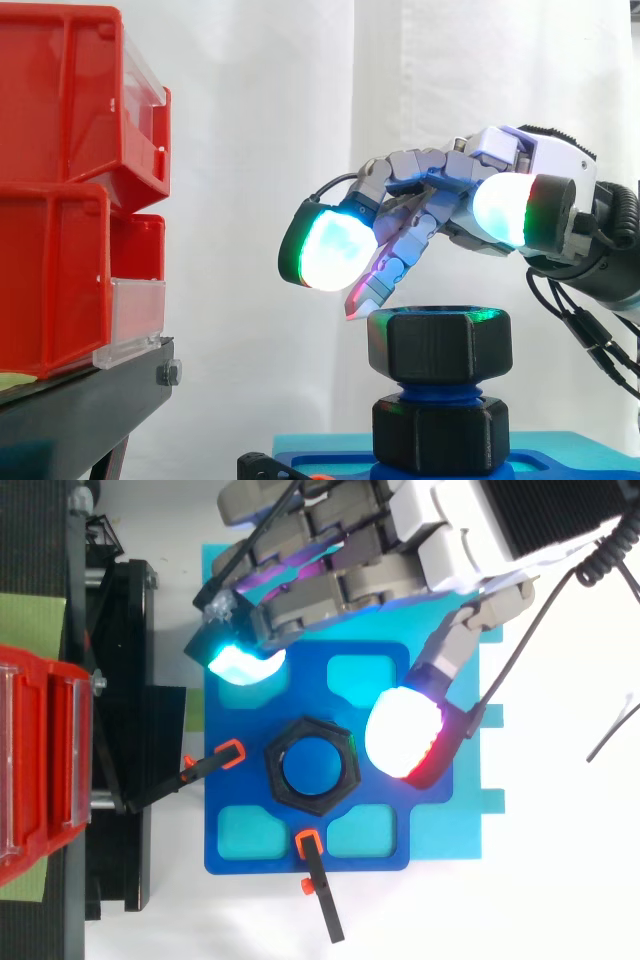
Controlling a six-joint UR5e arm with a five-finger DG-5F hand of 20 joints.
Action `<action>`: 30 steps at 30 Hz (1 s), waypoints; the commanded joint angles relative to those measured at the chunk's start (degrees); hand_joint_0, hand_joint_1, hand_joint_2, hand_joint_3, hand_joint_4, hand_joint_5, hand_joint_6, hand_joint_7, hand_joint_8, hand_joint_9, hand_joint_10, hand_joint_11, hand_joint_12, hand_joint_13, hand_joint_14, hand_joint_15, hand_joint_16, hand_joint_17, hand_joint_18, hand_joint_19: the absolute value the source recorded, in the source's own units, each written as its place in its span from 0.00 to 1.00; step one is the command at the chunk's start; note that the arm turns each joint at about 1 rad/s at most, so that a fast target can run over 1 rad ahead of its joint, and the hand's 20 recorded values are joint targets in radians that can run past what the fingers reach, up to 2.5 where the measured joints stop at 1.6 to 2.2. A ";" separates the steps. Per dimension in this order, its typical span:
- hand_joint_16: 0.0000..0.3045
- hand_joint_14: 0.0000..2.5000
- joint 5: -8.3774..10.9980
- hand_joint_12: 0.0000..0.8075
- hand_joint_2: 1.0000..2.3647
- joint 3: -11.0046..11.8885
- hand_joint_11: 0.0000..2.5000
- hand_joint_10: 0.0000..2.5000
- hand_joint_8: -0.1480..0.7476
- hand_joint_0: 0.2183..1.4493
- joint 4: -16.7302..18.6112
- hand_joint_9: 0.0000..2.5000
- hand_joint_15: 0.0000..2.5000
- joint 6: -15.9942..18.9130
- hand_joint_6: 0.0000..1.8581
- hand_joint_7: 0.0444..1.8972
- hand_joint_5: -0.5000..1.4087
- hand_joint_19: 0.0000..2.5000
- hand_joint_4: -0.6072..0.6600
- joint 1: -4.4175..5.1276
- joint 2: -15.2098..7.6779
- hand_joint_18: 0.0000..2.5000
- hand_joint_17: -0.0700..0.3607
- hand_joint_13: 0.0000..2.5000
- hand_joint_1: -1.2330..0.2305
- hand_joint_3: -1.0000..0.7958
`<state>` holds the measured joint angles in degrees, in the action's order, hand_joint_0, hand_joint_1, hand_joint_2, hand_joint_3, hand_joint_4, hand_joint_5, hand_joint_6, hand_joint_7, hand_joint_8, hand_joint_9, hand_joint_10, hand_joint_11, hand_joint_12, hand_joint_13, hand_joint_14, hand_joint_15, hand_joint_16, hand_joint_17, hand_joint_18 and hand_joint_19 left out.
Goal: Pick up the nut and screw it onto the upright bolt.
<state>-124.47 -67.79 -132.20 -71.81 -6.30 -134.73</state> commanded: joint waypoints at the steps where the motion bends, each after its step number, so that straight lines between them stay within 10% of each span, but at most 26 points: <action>1: 0.07 0.00 1.25 0.19 0.00 -0.06 0.00 0.00 0.37 0.21 -0.95 0.44 0.00 -0.17 0.27 0.39 0.24 0.02 0.61 0.67 -0.01 0.21 0.28 0.30 0.71 0.28; 17: 0.07 0.00 4.24 0.19 0.00 -0.06 0.00 0.00 0.39 0.21 -5.00 0.45 0.00 -0.17 0.27 0.39 0.24 0.03 0.62 4.27 -0.01 0.22 0.28 0.31 0.70 0.28; 30: 0.07 0.00 4.85 0.20 0.00 -1.73 0.00 0.00 0.40 0.22 -7.90 0.46 0.00 -2.19 0.27 0.46 0.24 0.04 0.64 4.89 -0.01 0.23 0.27 0.32 0.70 0.28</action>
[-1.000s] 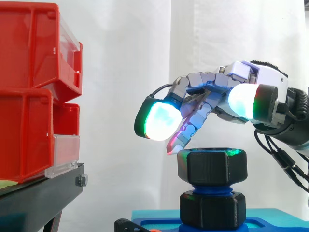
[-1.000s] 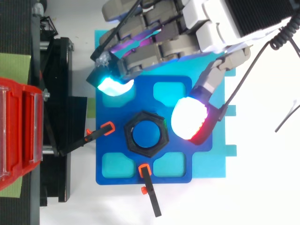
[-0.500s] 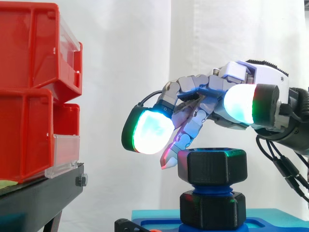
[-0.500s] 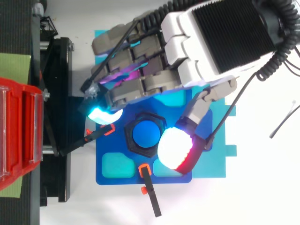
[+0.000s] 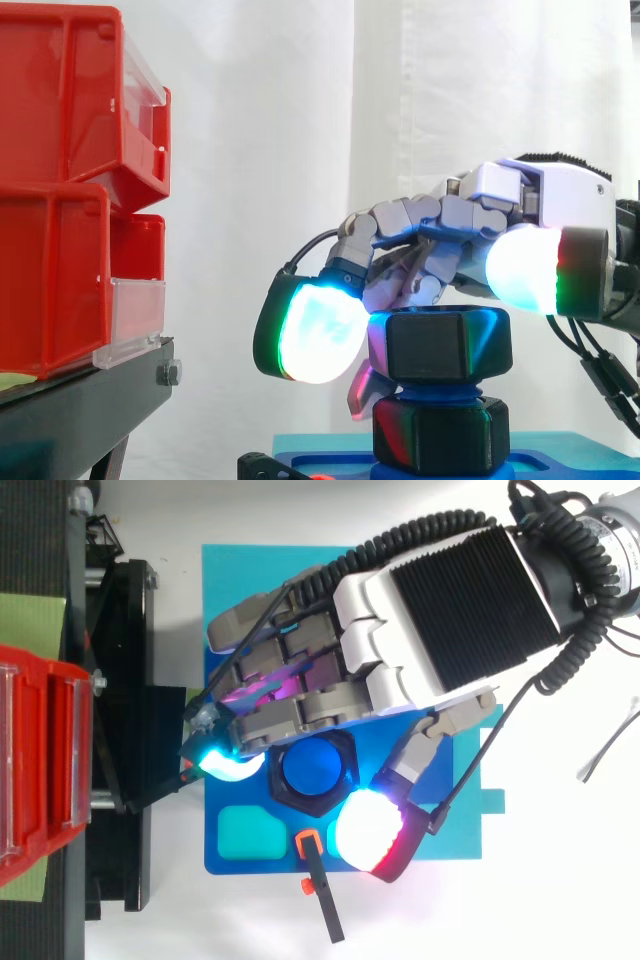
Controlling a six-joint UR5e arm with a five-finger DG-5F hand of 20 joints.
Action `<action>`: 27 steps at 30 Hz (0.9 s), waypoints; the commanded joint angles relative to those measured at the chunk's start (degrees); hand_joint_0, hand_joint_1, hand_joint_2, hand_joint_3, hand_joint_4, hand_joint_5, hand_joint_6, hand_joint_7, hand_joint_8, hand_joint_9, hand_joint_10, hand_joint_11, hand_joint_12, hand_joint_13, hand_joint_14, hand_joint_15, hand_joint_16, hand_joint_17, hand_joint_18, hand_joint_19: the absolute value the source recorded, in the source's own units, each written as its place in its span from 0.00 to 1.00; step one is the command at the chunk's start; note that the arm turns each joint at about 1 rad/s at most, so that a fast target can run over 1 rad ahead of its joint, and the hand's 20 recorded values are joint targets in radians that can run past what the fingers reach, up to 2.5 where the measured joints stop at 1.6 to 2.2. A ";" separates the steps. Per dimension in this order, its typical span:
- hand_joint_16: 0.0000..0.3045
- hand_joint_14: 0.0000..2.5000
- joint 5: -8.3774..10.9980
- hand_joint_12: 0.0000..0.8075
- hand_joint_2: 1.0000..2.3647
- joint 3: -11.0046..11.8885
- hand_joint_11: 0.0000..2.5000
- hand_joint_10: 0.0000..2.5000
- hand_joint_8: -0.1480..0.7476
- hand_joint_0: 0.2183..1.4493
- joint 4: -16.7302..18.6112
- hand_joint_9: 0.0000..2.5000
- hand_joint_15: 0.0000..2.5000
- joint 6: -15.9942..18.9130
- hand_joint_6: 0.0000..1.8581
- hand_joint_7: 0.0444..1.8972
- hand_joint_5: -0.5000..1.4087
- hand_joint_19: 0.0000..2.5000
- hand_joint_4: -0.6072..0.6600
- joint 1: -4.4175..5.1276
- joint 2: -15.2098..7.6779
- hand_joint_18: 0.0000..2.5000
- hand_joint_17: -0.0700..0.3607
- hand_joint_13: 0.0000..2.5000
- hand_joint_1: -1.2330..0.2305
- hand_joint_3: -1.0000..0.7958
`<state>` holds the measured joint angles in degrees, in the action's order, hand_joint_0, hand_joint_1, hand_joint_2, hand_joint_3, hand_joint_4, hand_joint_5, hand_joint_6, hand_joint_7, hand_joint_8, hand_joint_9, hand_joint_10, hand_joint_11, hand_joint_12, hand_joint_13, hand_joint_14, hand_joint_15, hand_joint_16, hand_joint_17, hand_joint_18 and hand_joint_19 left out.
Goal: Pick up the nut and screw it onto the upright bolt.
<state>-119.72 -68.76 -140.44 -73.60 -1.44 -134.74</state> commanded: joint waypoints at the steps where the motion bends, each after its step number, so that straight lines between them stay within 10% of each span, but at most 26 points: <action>1: 0.07 0.00 0.10 0.20 0.00 -1.11 0.00 0.00 0.39 0.22 0.87 0.46 0.00 -0.40 0.27 0.47 0.24 0.04 0.64 0.04 0.00 0.24 0.27 0.32 0.70 0.28; 27: 0.07 0.00 -2.45 0.22 0.00 -1.20 0.00 0.00 0.42 0.21 4.21 0.47 0.00 -0.32 0.27 0.58 0.25 0.05 0.63 -2.16 0.00 0.26 0.28 0.34 0.72 0.28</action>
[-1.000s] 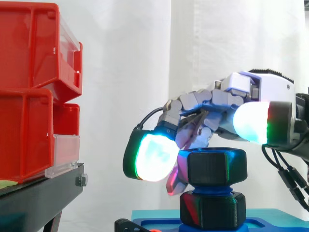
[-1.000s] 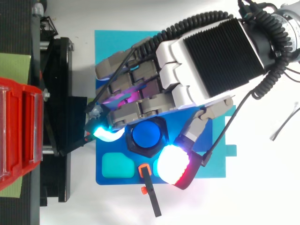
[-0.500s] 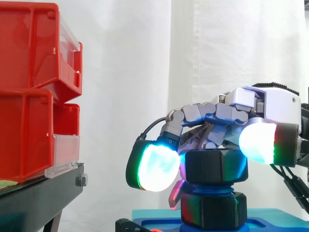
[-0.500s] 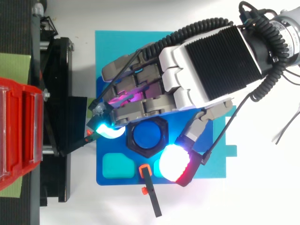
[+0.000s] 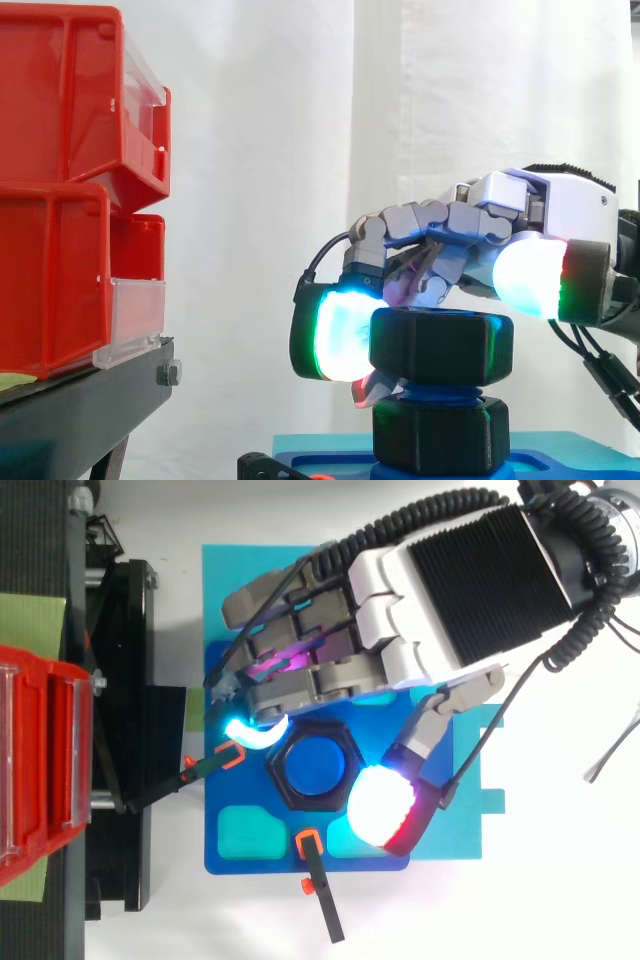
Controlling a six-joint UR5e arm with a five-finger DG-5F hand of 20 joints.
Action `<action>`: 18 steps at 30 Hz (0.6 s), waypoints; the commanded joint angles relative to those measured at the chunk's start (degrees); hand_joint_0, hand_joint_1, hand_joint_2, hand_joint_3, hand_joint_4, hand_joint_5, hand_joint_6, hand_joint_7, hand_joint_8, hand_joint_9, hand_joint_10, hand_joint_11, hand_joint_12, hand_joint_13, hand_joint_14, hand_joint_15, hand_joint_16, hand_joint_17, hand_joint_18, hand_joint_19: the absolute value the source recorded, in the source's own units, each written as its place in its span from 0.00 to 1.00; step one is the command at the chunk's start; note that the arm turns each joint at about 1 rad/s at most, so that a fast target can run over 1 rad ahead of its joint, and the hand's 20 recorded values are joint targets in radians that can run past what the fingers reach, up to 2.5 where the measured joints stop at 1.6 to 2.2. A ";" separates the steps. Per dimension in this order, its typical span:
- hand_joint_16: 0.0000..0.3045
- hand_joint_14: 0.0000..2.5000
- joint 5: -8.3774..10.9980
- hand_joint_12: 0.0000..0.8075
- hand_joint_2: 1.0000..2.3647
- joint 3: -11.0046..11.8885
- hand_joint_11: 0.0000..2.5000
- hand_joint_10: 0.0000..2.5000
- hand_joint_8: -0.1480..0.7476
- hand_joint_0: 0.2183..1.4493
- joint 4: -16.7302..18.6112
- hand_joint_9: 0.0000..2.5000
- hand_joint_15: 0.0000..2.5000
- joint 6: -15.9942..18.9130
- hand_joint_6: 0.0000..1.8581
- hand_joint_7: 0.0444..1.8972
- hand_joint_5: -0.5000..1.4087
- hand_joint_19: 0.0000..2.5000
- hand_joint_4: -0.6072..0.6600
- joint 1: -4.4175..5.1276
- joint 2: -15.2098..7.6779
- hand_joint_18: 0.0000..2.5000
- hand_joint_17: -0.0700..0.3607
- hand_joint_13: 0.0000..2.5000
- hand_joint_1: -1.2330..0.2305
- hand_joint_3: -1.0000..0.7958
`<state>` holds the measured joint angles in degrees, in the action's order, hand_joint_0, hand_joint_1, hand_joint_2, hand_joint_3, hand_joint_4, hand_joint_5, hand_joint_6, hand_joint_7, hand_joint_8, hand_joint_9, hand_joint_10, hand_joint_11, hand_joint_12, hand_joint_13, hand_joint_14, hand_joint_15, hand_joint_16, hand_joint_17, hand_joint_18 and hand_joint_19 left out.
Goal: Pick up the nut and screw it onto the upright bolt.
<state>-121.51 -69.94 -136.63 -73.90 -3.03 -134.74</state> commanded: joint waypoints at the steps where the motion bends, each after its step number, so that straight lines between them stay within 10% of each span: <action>1: 0.07 0.00 -0.66 0.22 0.00 -0.02 0.00 0.00 0.41 0.21 0.40 0.47 0.00 -0.01 0.27 0.58 0.25 0.05 0.63 -0.57 0.00 0.26 0.28 0.34 0.72 0.28; 6: 0.07 0.00 -3.83 0.22 0.00 1.48 0.00 0.00 0.41 0.21 0.93 0.47 0.00 -0.01 0.27 0.62 0.26 0.06 0.62 -1.45 0.00 0.27 0.28 0.35 0.72 0.28; 18: 0.07 0.00 -4.00 0.21 0.00 1.56 0.00 0.00 0.42 0.21 2.60 0.48 0.00 -0.01 0.27 0.62 0.26 0.07 0.62 -2.41 0.00 0.28 0.28 0.36 0.72 0.28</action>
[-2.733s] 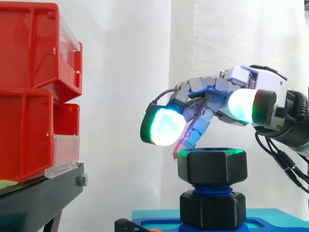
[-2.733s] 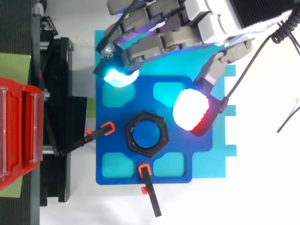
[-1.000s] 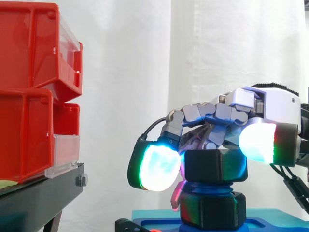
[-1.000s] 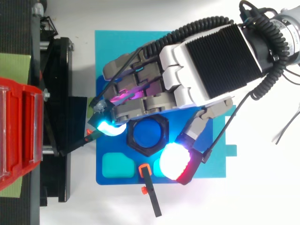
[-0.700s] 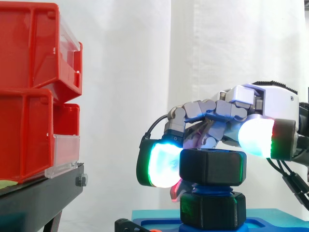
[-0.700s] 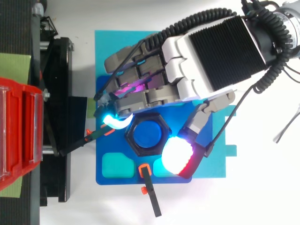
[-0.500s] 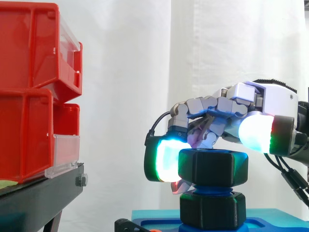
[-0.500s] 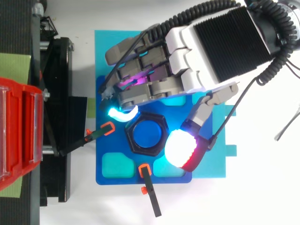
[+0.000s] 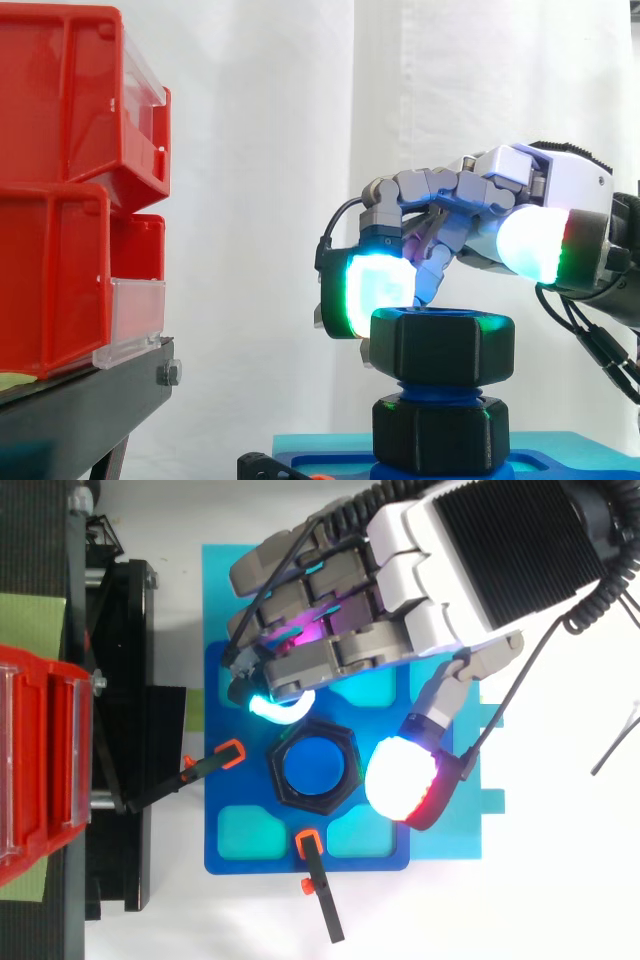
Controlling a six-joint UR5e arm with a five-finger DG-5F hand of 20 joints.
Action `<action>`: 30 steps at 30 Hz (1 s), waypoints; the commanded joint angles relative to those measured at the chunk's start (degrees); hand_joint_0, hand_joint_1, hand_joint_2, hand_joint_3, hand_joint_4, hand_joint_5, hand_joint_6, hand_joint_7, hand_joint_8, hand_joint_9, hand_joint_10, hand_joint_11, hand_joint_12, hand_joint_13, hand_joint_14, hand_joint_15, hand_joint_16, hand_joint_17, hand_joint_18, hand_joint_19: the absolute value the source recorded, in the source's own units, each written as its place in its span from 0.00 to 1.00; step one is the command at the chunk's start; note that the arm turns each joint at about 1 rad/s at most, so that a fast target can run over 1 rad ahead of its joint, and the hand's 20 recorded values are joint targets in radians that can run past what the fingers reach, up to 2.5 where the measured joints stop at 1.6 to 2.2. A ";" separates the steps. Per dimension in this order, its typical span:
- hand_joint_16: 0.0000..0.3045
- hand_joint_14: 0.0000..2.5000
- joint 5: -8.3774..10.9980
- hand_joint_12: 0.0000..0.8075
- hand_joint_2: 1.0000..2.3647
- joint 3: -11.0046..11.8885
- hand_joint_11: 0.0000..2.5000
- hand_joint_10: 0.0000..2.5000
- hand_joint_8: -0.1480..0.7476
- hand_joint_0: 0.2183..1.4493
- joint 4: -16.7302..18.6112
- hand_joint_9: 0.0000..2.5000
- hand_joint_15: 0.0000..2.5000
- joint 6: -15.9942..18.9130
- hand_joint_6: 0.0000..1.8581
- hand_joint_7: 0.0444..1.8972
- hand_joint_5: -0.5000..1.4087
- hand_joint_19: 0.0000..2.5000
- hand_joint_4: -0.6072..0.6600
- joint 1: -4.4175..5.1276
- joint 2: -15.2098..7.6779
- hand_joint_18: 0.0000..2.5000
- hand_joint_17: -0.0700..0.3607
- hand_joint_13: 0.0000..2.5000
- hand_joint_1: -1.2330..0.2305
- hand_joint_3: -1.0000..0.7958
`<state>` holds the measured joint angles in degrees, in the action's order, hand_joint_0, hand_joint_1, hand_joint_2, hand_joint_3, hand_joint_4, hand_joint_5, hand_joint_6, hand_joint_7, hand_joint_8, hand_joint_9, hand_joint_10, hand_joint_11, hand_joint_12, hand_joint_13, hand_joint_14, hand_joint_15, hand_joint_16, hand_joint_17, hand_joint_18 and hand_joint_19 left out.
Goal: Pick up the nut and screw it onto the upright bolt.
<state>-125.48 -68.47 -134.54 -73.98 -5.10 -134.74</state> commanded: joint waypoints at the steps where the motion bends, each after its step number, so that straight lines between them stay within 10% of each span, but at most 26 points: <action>1: 0.07 0.00 -0.03 0.22 0.00 0.09 0.00 0.00 0.41 0.21 0.50 0.48 0.00 0.06 0.27 0.58 0.25 0.07 0.64 -0.35 0.00 0.28 0.28 0.36 0.72 0.28; 14: 0.08 0.00 -0.21 0.21 0.00 1.23 0.00 0.00 0.40 0.21 1.29 0.46 0.00 0.59 0.27 0.43 0.23 0.06 0.63 0.27 0.00 0.27 0.29 0.34 0.71 0.28; 30: 0.08 0.00 4.36 0.22 0.00 1.23 0.00 0.00 0.41 0.21 -2.13 0.45 0.00 1.64 0.27 0.41 0.23 0.07 0.63 4.31 0.00 0.27 0.29 0.34 0.71 0.28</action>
<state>-121.80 -67.24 -136.16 -72.46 -1.31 -134.74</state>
